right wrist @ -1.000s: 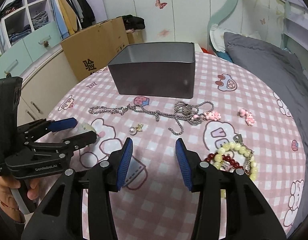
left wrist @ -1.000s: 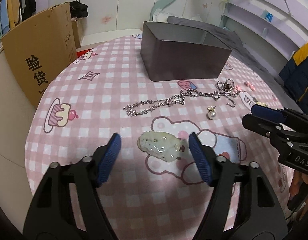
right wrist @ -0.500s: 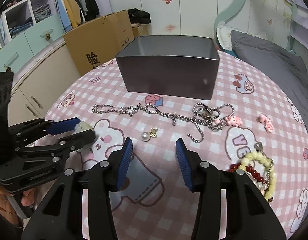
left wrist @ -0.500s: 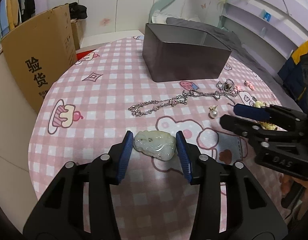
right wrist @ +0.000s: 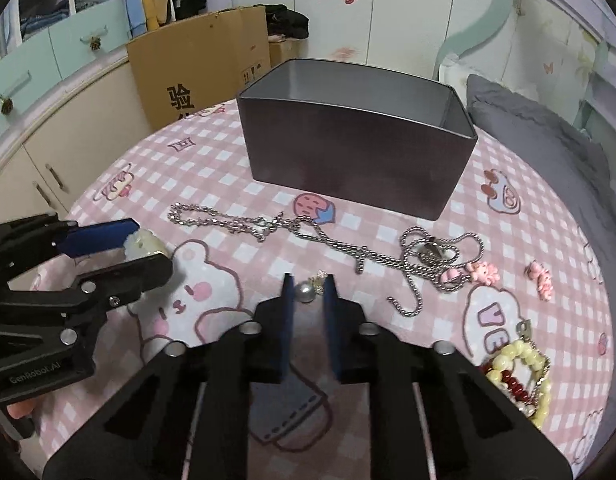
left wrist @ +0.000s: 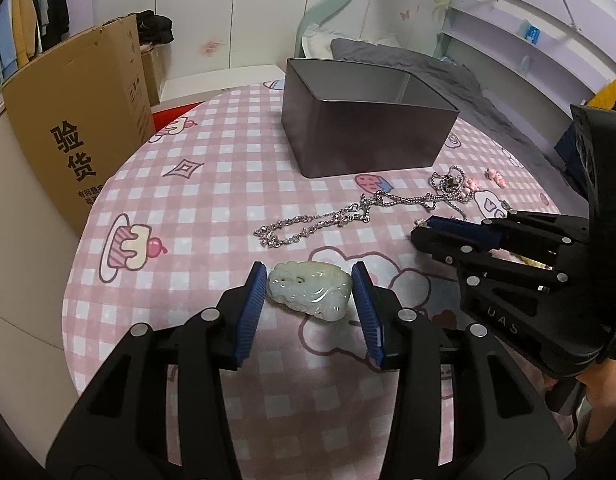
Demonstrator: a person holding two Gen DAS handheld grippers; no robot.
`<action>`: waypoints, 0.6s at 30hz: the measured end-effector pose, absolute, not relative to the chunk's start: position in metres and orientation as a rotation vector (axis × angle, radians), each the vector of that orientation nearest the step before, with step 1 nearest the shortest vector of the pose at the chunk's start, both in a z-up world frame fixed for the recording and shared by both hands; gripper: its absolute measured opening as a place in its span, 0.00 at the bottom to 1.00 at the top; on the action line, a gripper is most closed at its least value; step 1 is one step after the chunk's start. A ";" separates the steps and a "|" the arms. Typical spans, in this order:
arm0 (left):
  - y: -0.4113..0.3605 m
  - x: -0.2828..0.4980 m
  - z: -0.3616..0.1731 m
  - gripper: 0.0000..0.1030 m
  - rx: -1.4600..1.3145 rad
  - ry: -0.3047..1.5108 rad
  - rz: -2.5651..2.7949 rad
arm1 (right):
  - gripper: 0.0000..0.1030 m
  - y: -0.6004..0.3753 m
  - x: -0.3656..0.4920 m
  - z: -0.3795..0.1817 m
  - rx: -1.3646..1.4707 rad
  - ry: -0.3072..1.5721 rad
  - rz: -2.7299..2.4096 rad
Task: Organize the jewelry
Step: 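Lift the jade pendant with the left gripper while the right gripper grasps a pearl earring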
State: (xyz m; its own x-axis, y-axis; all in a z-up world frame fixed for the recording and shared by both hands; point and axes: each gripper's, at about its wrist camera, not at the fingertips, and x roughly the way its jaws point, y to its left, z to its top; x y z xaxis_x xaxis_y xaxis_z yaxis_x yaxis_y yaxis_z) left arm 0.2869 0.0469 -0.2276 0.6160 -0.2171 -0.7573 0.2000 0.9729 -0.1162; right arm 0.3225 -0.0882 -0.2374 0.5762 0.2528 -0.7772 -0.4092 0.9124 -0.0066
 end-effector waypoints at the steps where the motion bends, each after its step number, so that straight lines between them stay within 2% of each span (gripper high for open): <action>1: 0.047 0.287 -0.227 0.42 -0.023 0.875 -0.242 | 0.09 -0.088 0.323 -0.237 -0.198 0.875 0.393; 7: 0.043 0.289 -0.218 0.42 -0.038 0.860 -0.266 | 0.09 -0.100 0.318 -0.229 -0.143 0.870 0.424; 18: 0.031 0.316 -0.154 0.42 -0.098 0.741 -0.379 | 0.09 -0.131 0.335 -0.161 -0.001 0.738 0.474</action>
